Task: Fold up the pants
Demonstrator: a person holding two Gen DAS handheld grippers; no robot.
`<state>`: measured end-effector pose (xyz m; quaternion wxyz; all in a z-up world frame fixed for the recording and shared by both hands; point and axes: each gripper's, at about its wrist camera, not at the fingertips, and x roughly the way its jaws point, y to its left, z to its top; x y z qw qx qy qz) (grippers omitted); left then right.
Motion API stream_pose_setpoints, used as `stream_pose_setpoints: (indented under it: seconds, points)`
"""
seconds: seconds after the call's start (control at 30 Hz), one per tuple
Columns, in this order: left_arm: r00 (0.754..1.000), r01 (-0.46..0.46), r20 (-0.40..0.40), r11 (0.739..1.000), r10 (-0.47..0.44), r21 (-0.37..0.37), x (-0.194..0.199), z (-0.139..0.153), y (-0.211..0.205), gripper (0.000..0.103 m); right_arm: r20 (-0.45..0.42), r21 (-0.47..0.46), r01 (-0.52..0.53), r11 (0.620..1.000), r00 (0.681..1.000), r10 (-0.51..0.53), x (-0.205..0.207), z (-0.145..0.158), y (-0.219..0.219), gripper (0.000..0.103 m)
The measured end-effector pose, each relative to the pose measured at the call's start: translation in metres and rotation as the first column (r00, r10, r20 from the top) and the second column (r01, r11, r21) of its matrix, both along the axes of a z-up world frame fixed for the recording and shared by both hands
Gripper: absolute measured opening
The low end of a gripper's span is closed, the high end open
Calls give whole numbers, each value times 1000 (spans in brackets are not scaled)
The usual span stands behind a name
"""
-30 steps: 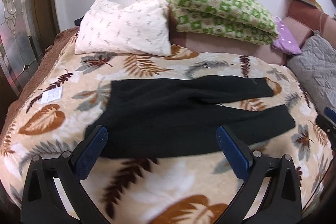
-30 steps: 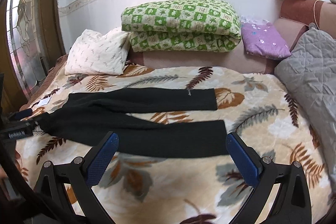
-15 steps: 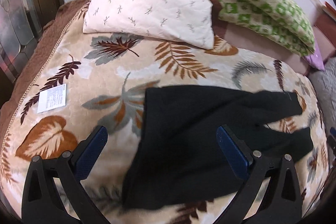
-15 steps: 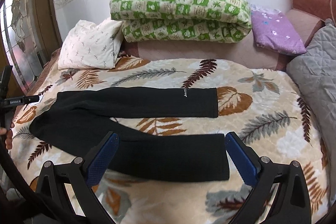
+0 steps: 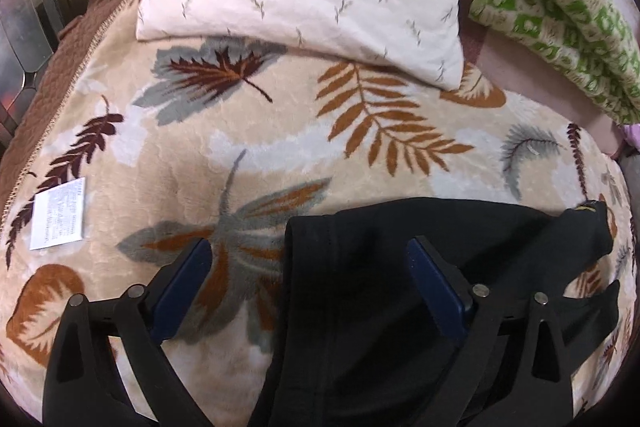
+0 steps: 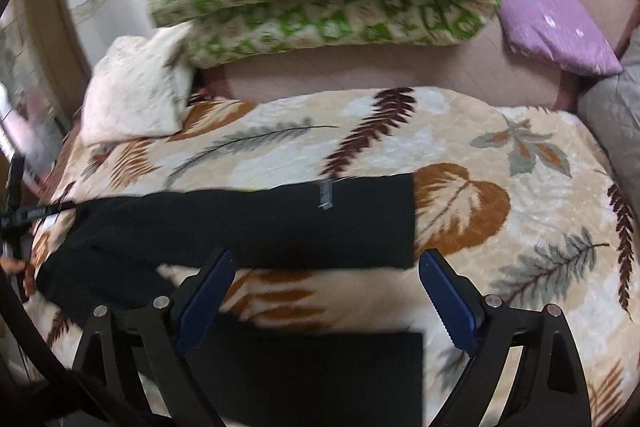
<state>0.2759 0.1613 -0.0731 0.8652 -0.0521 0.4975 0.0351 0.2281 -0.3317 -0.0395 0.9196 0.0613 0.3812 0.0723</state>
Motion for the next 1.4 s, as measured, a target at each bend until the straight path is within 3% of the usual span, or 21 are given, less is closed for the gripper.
stream_pose_setpoints:
  seconds: [0.07, 0.2, 0.27, 0.33, 0.47, 0.53, 0.6, 0.7, 0.83, 0.93, 1.03, 1.17, 1.3, 1.4]
  points:
    - [1000, 7, -17, 1000, -7, -4, 5, -7, -1, 89, -25, 21, 26, 999, 999, -25, 17, -6, -13, 91]
    - [999, 19, -46, 999, -21, -30, 14, -20, -1, 63, -75, 32, 56, 998, 996, -53, 55, -17, -32, 86]
    - [999, 17, -38, 999, -18, -35, 17, -20, 0, 57, -104, 30, 64, 997, 993, -61, 72, -25, -40, 83]
    - [999, 13, -29, 998, -15, -68, 21, -18, 4, 40, -139, 38, 75, 996, 988, -69, 90, -34, -48, 74]
    - [1000, -4, -31, 994, 1, -110, 27, -18, 11, 36, -182, 59, 94, 994, 980, -82, 116, -46, -57, 64]
    - [1000, -4, -24, 993, 1, -122, 29, -17, 13, 33, -201, 49, 103, 994, 975, -91, 124, -52, -57, 50]
    - [1000, -8, -20, 991, 5, -130, 30, -18, 14, 31, -222, 51, 109, 993, 970, -95, 131, -57, -57, 15]
    - [1000, -25, 9, 987, 27, -161, 28, -14, 20, 29, -208, 58, 112, 992, 973, -98, 131, -57, -58, 6]
    - [994, -54, 81, 975, 73, -214, 24, 3, 28, 28, -142, 103, 117, 988, 985, -102, 122, -39, -67, 5]
    - [987, -59, 135, 977, 88, -204, 24, 18, 27, 28, -67, 136, 124, 983, 991, -115, 115, -20, -75, 5]
    - [986, -92, 118, 973, 119, -210, 35, 16, 31, 28, -16, 135, 131, 982, 991, -130, 115, -8, -76, 2]
    - [988, -151, 13, 969, 156, -195, 51, -14, 36, 28, -103, 52, 142, 989, 985, -136, 134, -35, -68, 3]
    - [988, -149, 14, 976, 154, -159, 55, -20, 32, 28, -157, 17, 145, 989, 978, -140, 145, -61, -64, 3]
    - [990, -142, -3, 976, 144, -163, 60, -21, 33, 28, -167, 16, 135, 991, 977, -131, 149, -60, -65, 5]
